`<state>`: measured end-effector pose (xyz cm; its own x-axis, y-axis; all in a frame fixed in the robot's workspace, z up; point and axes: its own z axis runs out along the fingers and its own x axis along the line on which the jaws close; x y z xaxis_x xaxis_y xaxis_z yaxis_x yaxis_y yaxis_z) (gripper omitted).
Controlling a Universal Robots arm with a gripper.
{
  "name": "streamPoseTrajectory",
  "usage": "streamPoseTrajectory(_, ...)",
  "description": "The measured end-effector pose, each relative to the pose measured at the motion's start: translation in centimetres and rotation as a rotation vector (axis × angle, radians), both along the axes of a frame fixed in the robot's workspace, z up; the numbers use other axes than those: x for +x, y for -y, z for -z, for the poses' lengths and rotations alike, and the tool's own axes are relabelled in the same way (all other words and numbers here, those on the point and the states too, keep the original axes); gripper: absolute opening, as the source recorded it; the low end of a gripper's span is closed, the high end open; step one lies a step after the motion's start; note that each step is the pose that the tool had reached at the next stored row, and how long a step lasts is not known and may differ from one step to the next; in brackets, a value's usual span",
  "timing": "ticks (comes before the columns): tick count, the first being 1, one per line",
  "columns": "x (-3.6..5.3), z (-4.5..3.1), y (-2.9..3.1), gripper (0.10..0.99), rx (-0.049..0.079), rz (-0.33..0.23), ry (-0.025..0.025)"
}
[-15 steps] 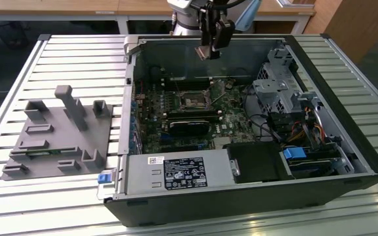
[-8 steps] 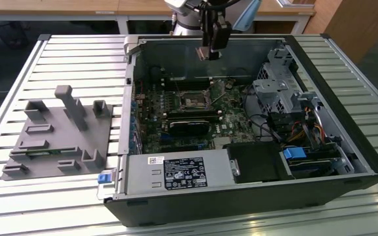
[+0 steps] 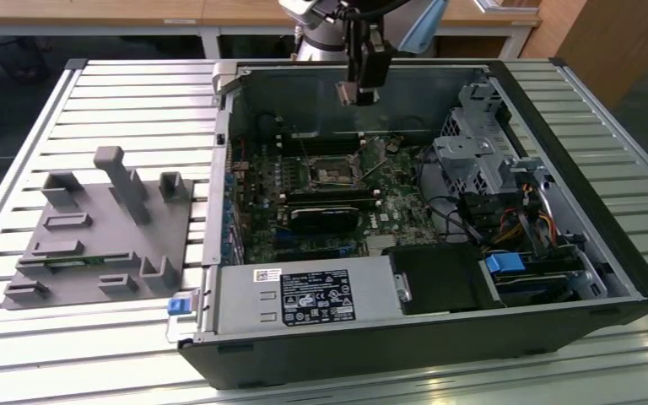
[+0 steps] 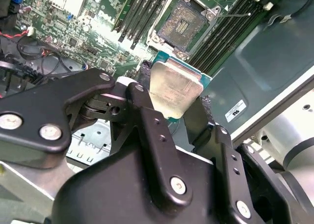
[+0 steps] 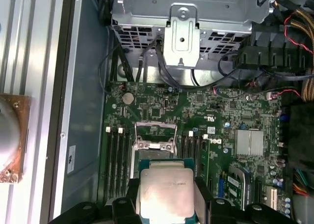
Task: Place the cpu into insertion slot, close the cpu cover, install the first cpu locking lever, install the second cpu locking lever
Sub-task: 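Place the cpu into insertion slot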
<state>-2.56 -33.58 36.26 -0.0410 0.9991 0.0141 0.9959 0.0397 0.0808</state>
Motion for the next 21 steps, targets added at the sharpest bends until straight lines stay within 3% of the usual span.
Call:
streamPoseTrajectory(6,-0.20,0.60,-0.06,0.525,0.000,0.000,-0.0001)
streamPoseTrajectory(14,-0.26,1.22,-0.10,0.525,0.000,0.000,-0.0062)
streamPoseTrajectory(21,-0.35,1.79,-0.11,0.525,0.000,0.000,-0.0070)
